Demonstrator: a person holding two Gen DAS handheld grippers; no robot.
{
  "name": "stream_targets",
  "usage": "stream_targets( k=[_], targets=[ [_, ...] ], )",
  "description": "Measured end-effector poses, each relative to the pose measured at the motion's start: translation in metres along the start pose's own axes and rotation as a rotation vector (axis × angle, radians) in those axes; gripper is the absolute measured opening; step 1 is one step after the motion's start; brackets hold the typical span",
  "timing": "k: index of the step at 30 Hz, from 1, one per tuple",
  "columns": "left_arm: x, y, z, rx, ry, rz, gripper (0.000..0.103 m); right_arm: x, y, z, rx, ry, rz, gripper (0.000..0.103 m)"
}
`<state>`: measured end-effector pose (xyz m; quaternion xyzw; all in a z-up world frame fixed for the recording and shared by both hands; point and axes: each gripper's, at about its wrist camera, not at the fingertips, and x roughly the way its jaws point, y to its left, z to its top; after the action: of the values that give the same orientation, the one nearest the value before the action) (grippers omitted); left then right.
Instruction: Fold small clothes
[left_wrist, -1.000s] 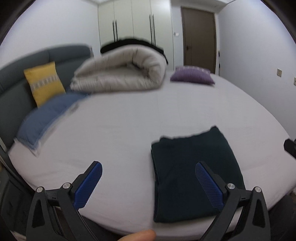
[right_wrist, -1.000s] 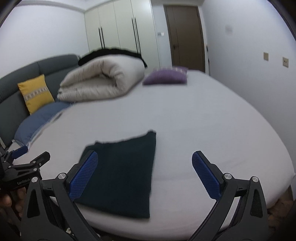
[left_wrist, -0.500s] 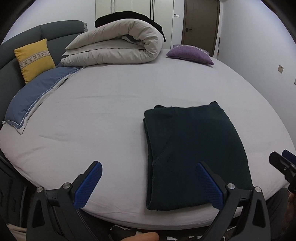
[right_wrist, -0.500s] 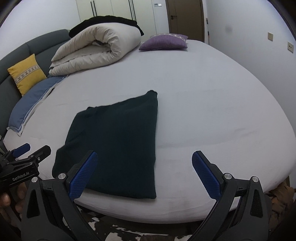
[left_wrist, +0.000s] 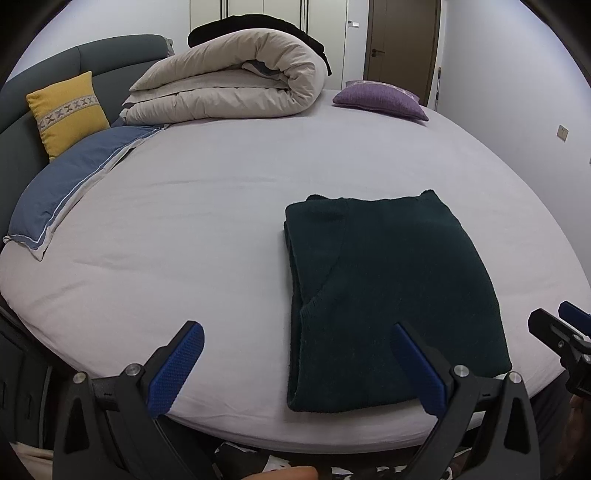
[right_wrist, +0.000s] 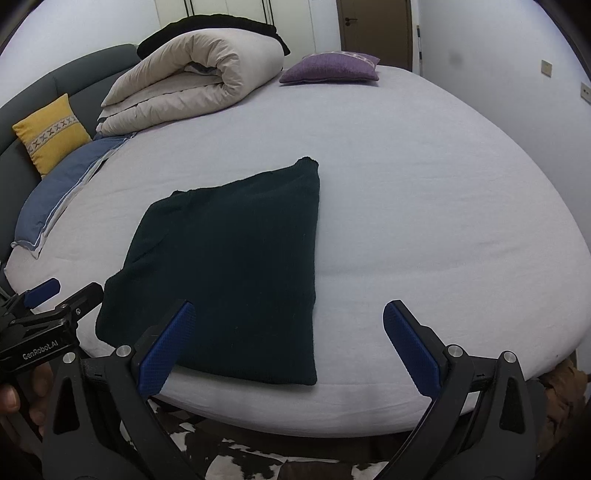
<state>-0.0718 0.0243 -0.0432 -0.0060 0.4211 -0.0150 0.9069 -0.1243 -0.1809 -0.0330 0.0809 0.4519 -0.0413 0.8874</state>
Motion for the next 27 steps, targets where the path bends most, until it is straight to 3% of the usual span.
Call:
stream_targets(
  k=[27],
  targets=[
    [0.006,0.002,-0.005,-0.001,0.008,0.002,0.103,0.005,0.011,-0.001,-0.001,0.013,0.003,0.103]
  ],
)
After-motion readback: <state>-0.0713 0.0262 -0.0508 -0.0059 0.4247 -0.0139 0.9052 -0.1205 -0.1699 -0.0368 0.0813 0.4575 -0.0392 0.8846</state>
